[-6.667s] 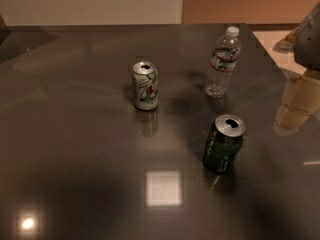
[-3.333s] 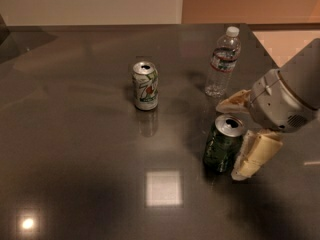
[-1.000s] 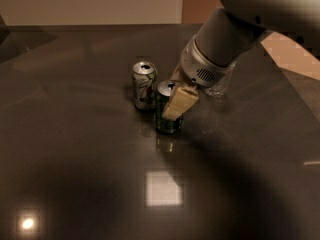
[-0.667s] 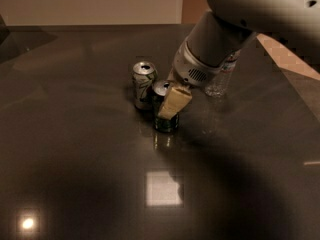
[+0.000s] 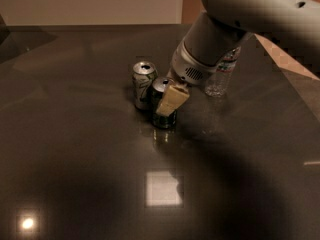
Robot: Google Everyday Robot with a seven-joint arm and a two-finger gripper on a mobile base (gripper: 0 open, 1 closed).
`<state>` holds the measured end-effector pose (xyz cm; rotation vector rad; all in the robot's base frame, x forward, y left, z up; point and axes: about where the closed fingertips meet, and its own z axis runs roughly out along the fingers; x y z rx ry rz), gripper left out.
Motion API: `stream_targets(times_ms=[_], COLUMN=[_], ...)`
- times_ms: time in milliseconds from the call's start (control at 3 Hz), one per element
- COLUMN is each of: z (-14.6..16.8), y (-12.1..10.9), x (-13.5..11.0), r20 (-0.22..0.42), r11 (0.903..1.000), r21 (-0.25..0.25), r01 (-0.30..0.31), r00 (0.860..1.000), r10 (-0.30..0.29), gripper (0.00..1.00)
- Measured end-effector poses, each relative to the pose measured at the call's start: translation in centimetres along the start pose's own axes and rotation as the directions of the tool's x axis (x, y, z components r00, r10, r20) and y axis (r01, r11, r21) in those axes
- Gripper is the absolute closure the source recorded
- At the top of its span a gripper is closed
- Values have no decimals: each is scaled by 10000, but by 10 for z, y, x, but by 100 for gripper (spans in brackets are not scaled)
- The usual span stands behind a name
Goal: Move green can near 7up can
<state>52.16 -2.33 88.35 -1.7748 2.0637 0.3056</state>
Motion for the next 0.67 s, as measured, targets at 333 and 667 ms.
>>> stream_targets(times_ms=[333,667], z=[0,0], y=[1,1], x=[-1,-1], r20=[-5,-5], r11=[10000,10000], r21=[7,7], r01=[21,22], r00=[10000,10000], r10=[-21,-22], gripper=[0,0])
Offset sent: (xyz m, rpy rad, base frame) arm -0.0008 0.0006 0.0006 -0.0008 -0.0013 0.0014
